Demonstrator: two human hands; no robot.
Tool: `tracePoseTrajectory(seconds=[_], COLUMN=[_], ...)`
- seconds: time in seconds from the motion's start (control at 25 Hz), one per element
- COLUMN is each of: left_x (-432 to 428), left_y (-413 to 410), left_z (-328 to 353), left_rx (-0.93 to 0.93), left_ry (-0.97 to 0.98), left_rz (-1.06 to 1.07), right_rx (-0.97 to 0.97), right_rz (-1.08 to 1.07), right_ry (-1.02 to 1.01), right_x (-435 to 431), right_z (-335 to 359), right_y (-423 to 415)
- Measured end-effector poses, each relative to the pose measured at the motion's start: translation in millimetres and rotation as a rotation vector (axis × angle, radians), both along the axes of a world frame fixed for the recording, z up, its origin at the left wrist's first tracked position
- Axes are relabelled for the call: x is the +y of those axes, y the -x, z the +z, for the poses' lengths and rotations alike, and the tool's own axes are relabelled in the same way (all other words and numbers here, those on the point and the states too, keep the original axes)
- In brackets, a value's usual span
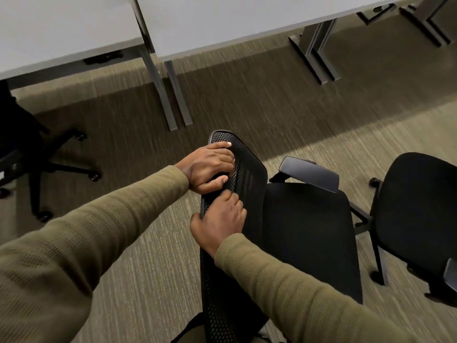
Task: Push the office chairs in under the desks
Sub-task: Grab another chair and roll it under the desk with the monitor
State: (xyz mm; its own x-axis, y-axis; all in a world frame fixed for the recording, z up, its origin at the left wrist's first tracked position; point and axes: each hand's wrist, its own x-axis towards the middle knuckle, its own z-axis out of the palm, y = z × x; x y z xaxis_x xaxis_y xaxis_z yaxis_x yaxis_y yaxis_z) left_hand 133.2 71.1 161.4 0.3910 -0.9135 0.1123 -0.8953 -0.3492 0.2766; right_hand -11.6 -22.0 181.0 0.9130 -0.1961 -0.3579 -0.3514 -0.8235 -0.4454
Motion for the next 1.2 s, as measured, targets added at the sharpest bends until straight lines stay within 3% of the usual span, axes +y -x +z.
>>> tracePoseTrajectory(seconds=[0.64, 1.2], left_x=[37.0, -26.4], left_y=[-95.6, -95.7], left_z=[26.6, 17.6], left_rx=[-0.005, -0.041], left_ry=[-0.094, -0.030], left_rz=[0.208, 0.658], right_rx=[-0.089, -0.124], right_rz=[0.193, 0.657], right_ry=[-0.108, -0.122], right_x=[8.3, -95.2], right_z=[7.5, 0.0], right_y=[-121.3, -187.0])
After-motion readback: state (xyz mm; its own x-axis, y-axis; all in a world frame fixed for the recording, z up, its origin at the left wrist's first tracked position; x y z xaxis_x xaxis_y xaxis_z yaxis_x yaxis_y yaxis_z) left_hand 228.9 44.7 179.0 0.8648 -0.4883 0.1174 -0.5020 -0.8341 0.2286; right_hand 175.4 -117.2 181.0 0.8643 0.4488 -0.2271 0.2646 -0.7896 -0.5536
